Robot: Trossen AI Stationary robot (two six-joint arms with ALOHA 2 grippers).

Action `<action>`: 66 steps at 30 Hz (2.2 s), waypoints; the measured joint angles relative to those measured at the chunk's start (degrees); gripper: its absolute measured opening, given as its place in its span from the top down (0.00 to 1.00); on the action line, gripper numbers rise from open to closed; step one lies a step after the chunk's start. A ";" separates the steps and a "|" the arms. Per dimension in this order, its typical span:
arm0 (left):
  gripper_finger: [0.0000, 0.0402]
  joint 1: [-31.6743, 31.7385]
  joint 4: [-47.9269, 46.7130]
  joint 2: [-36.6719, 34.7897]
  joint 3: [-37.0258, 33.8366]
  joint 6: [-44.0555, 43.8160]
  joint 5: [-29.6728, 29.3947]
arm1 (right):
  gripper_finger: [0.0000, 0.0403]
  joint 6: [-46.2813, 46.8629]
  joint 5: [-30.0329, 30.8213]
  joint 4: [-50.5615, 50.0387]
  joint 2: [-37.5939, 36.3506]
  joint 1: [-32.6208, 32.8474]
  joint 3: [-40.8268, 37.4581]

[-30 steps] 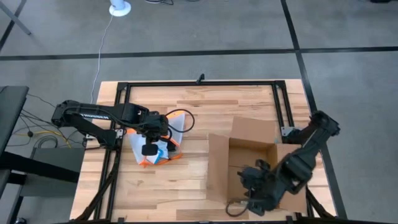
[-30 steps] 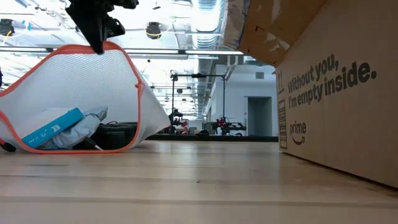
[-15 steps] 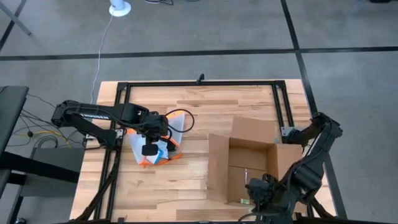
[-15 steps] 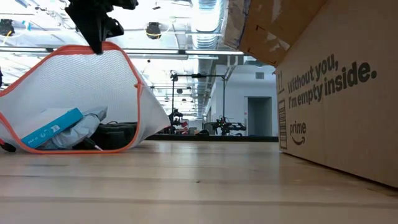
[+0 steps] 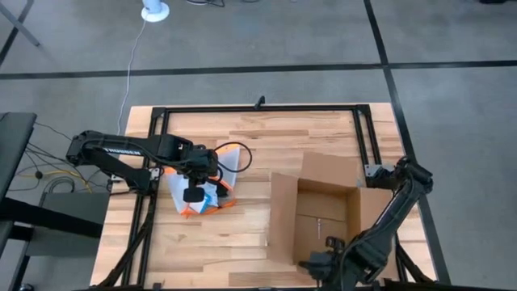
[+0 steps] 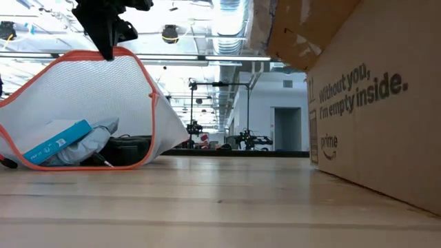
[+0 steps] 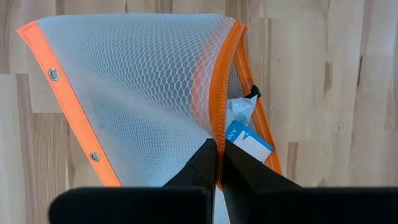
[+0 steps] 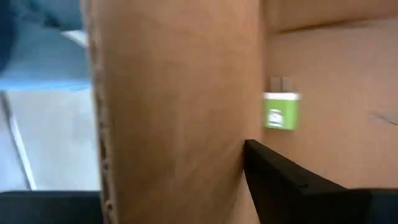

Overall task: Unpack boxes
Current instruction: Put the green charger adapter into the white zip bag

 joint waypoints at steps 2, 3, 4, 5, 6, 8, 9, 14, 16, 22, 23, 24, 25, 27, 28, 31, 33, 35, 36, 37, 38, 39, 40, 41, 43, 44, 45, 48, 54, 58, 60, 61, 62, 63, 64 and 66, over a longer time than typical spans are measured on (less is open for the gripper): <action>1.00 0.00 -0.03 0.00 0.00 0.45 0.02 | 0.67 -0.97 0.11 0.69 1.62 -0.07 -0.06; 1.00 -0.02 -0.07 0.00 0.00 0.68 0.03 | 0.69 -0.43 0.23 -0.69 2.85 -0.33 -0.91; 1.00 -0.02 -0.03 0.00 0.00 0.87 0.02 | 0.71 0.51 1.61 -2.82 4.45 -0.64 -1.29; 1.00 -0.04 -0.09 0.00 0.00 0.87 0.09 | 0.75 1.77 2.57 -6.23 6.52 -1.05 -2.04; 1.00 -0.07 -0.05 0.00 0.00 0.87 0.10 | 0.80 3.44 2.17 -6.99 8.54 -1.62 -2.16; 1.00 -0.08 -0.20 0.00 0.00 0.91 0.49 | 0.92 5.34 1.87 -5.46 8.14 -2.21 -1.37; 1.00 -0.09 -0.24 0.00 0.00 0.91 0.63 | 0.96 5.25 0.56 -5.50 7.11 -2.17 -1.10; 1.00 -0.07 -1.00 0.00 0.11 1.37 0.74 | 0.99 4.67 -0.21 -4.20 9.12 -2.00 -0.70; 1.00 -0.08 -1.58 0.00 0.11 1.39 0.78 | 1.00 4.76 0.21 -6.73 8.76 -2.05 0.07; 1.00 -0.11 -1.51 0.00 0.11 1.59 0.79 | 1.00 3.56 0.28 -11.84 8.16 -1.85 1.95; 1.00 -0.13 -1.45 0.00 0.11 1.76 0.79 | 1.00 3.31 0.30 -12.29 8.15 -2.12 2.39; 1.00 -0.13 -1.38 0.00 0.11 1.94 0.81 | 1.00 3.18 0.44 -12.16 7.92 -2.40 2.74; 1.00 -0.13 -1.36 0.00 0.11 1.96 0.79 | 1.00 3.02 0.64 -11.65 7.68 -2.74 2.85; 1.00 -0.11 -1.34 0.00 0.11 1.96 0.79 | 1.00 2.02 1.32 -10.48 7.80 -3.19 2.83; 1.00 -0.11 -1.34 0.00 0.11 1.92 0.79 | 1.00 1.65 1.87 -9.87 8.21 -3.54 2.73; 1.00 -0.11 -1.32 0.00 0.11 2.30 0.79 | 1.00 1.20 3.04 -9.67 8.50 -4.76 2.62; 1.00 -0.11 -1.25 0.00 0.11 2.62 0.70 | 0.99 0.47 3.11 -9.67 8.59 -5.84 2.62; 1.00 -0.09 -1.26 0.00 0.11 2.55 0.49 | 0.98 0.10 4.02 -9.52 9.00 -7.10 2.62; 1.00 0.03 -1.32 0.00 0.11 2.55 0.48 | 0.97 -0.10 4.60 -9.51 9.15 -7.75 2.62; 1.00 0.06 -1.38 0.00 0.11 2.55 0.47 | 0.95 -0.20 4.82 -9.70 9.22 -8.38 2.62; 1.00 0.07 -1.38 0.00 0.11 2.50 0.46 | 0.93 -0.28 4.90 -9.87 9.23 -9.00 2.62; 1.00 0.07 -1.37 0.00 0.12 2.39 0.44 | 0.91 -0.28 4.97 -9.82 9.21 -9.67 2.62; 1.00 0.07 -1.36 0.00 0.11 2.34 0.40 | 0.88 -0.28 5.07 -9.67 9.17 -10.43 2.62; 1.00 0.07 -1.34 0.00 0.11 2.33 0.33 | 0.85 -0.26 5.23 -9.49 9.17 -11.08 2.62; 1.00 0.07 -1.18 0.00 0.11 2.32 0.24 | 0.79 -0.45 6.15 -8.87 9.17 -12.38 2.62; 1.00 0.07 -1.19 0.00 0.13 2.23 0.22 | 0.75 -1.41 6.45 -8.38 9.17 -13.00 2.62; 1.00 0.07 -1.23 0.00 0.11 2.11 0.22 | 0.71 -2.89 6.49 -7.79 9.17 -13.60 2.62; 1.00 0.07 -1.32 0.00 0.13 1.26 0.20 | 0.60 -5.75 5.55 -7.06 9.17 -15.18 2.85; 1.00 0.09 -2.34 0.00 0.13 1.70 0.11 | 0.47 -4.81 -1.03 -6.40 8.93 -14.94 10.35; 1.00 0.09 -2.36 0.00 0.15 1.72 0.11 | 0.47 0.87 -0.83 -5.19 8.76 -12.18 14.94; 1.00 0.05 -2.24 0.00 0.15 1.91 0.11 | 0.48 6.17 1.80 -5.15 8.76 -10.20 15.26; 1.00 0.00 -2.08 0.00 0.15 2.20 0.11 | 0.49 8.88 4.10 -5.25 8.76 -9.00 15.26; 1.00 -0.04 -1.72 0.00 0.15 2.47 0.11 | 0.49 11.63 7.05 -5.45 8.78 -7.69 15.26; 1.00 -0.04 -1.29 0.00 0.15 2.75 0.13 | 0.50 14.34 10.17 -5.65 8.78 -6.38 15.23; 1.00 -0.04 -1.00 0.00 0.15 3.19 0.13 | 0.51 17.21 13.40 -5.97 8.78 -5.18 15.23; 1.00 -0.04 -0.95 0.00 0.15 4.30 0.13 | 0.52 22.51 19.32 -7.41 8.78 -2.90 15.23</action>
